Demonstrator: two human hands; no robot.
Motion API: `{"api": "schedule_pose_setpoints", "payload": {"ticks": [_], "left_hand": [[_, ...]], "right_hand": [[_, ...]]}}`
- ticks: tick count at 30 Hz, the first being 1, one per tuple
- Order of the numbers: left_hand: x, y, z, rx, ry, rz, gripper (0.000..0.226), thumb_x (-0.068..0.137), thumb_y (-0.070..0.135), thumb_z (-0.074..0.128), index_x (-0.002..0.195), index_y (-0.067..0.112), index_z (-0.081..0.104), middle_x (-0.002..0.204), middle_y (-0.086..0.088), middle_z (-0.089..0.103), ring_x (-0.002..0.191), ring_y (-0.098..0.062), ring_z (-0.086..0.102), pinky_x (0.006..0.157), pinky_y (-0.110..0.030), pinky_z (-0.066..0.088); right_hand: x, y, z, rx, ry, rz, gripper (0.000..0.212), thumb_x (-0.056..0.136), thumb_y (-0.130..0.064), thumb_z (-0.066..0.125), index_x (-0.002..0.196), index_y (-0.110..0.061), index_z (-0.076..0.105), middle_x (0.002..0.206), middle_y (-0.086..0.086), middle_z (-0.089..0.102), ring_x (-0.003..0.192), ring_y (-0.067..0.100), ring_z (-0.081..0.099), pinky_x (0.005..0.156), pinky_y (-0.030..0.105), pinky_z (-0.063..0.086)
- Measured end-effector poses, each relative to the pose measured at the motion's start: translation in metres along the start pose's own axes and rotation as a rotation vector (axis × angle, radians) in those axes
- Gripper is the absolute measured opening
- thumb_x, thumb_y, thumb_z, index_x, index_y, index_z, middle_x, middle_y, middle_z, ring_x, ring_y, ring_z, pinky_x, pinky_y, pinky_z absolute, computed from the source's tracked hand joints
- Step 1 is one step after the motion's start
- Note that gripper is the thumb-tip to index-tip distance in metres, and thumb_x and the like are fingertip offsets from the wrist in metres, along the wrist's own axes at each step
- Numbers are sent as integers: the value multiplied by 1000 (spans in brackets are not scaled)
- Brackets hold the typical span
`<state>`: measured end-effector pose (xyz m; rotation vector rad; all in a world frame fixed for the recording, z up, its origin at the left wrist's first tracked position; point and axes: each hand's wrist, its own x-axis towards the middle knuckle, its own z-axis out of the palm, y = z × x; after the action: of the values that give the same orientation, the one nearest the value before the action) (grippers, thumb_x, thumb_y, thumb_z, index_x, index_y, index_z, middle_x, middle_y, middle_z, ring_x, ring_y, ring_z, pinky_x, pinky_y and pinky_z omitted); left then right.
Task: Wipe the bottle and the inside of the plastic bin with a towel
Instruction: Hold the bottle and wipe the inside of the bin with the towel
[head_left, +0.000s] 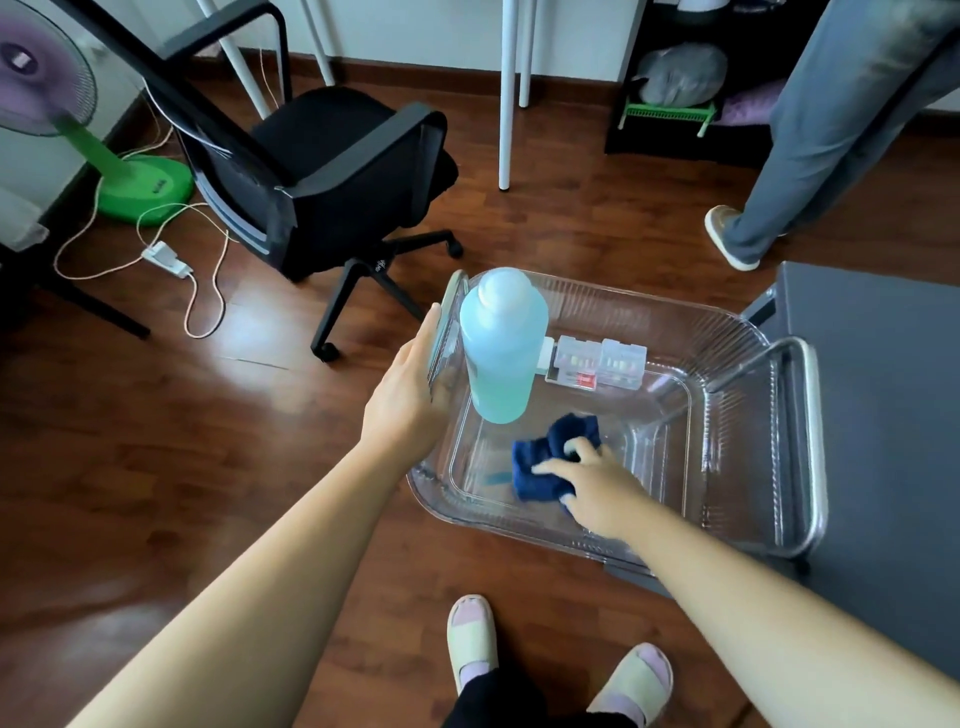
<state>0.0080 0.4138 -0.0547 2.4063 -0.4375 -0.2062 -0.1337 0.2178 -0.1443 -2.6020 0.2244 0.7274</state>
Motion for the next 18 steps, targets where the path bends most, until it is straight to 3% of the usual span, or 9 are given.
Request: {"api": "schedule_pose_setpoints", "payload": {"ticks": [3, 8, 13, 15, 18], "left_hand": [[0, 0, 0, -13, -9, -4, 65, 89, 36, 39, 139, 59, 4, 150, 14, 35, 129, -20, 43, 90, -35, 35], [2, 4, 3, -26, -10, -17, 64, 91, 32, 37, 140, 57, 5, 149, 11, 37, 128, -21, 43, 88, -33, 34], [3, 4, 4, -123, -39, -53, 64, 92, 21, 34, 142, 53, 9, 149, 7, 35, 132, -21, 37, 98, -29, 28], [2, 4, 3, -137, -53, -50, 64, 93, 21, 34, 142, 53, 8, 150, 8, 32, 134, -19, 35, 98, -29, 27], [1, 4, 1, -136, -64, -37, 64, 96, 20, 36, 143, 53, 8, 152, 12, 28, 136, -15, 31, 96, -27, 26]], "right_hand": [[-20, 34, -11, -13, -123, 28, 53, 85, -4, 45, 119, -44, 52, 130, -3, 35, 119, 26, 37, 89, 41, 43], [-4, 57, -33, 42, 61, 245, 47, 90, -13, 52, 130, -38, 49, 131, 5, 36, 112, 32, 47, 91, 39, 43], [10, -7, 1, 182, 56, 40, 47, 88, -11, 57, 130, -33, 55, 123, 5, 38, 110, 30, 42, 93, 39, 40], [-2, -3, 8, 195, -43, -36, 45, 85, -5, 55, 119, -34, 62, 115, 1, 41, 106, 26, 45, 90, 37, 40], [-20, 36, -8, 160, -138, 33, 49, 79, 0, 50, 103, -40, 67, 105, -1, 43, 99, 24, 53, 80, 30, 40]]}}
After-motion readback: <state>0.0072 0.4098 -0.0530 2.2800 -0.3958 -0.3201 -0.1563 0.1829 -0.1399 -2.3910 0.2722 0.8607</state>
